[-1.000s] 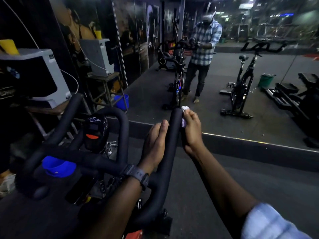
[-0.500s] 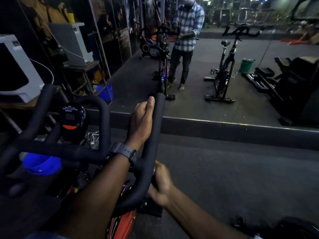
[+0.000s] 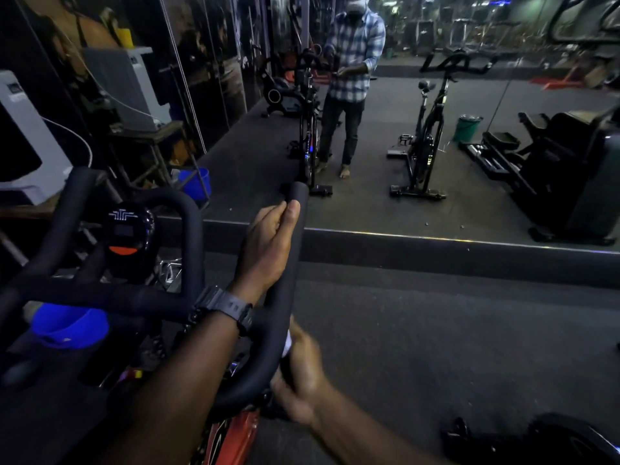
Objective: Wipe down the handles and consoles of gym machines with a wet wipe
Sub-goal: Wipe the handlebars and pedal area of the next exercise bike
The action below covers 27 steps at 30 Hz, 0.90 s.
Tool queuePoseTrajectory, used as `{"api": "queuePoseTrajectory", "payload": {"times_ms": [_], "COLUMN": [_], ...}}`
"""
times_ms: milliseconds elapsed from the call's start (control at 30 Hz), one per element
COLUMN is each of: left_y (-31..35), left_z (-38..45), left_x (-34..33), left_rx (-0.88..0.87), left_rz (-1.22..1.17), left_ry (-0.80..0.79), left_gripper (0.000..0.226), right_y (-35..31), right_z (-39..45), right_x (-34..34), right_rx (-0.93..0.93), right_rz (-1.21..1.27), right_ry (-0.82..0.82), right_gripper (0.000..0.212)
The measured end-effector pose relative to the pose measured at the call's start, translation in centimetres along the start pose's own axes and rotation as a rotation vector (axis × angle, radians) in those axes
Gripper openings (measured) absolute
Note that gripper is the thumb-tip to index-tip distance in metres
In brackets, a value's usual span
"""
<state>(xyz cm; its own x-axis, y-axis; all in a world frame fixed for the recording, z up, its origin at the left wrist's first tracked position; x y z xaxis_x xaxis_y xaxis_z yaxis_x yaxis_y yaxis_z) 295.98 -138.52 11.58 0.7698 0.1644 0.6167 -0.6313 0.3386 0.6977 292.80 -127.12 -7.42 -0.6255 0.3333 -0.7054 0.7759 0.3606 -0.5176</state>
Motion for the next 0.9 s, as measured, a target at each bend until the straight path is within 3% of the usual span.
{"api": "queuePoseTrajectory", "payload": {"times_ms": [67,233,300,400,600,767,900], "left_y": [0.2,0.7,0.5,-0.4,-3.0,-3.2,-4.6], "left_z": [-0.1,-1.7,-2.5,-4.4,-10.0,-12.1,-13.6], "left_x": [0.0,0.9,1.2,1.6,2.6,5.3,7.0], "left_rx": [-0.027,-0.068,-0.102,-0.154,-0.212,-0.204,-0.159], "left_rz": [0.014,0.058,0.098,0.19,0.182,0.035,0.065], "left_ry": [-0.011,-0.067,-0.128,-0.248,-0.439,-0.425,-0.47], "left_gripper": [0.046,0.046,0.057,0.068,0.069,0.045,0.039], "right_y": [2.3,-3.6,-4.4,-1.4,1.5,5.6,8.9], "right_z": [-1.1,-1.0,-1.2,-3.4,-6.6,-7.7,-7.2], "right_x": [0.2,-0.7,-1.7,-1.0,-0.2,-1.6,-3.7], "right_rx": [-0.056,0.099,0.211,0.213,0.276,0.162,0.05], "right_rz": [0.021,0.127,0.107,0.018,-0.093,0.256,0.555], "right_ry": [0.027,0.118,0.113,0.16,0.14,0.098,0.014], "right_gripper": [0.058,0.03,0.033,0.044,0.048,0.051,0.024]}}
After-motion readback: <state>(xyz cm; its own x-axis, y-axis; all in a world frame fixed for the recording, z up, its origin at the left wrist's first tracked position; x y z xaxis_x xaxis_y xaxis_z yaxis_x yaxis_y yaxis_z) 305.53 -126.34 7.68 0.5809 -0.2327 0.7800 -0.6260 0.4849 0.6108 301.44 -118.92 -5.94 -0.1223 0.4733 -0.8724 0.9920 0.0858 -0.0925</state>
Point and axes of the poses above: each hand's wrist, its own z-axis towards the middle knuckle, its own x-axis out of the back of the hand, y = z × x, the point moved 10 cm from there along z, towards the middle knuckle, and after that the axes turned 13 degrees about z, right-handed, at the moved point
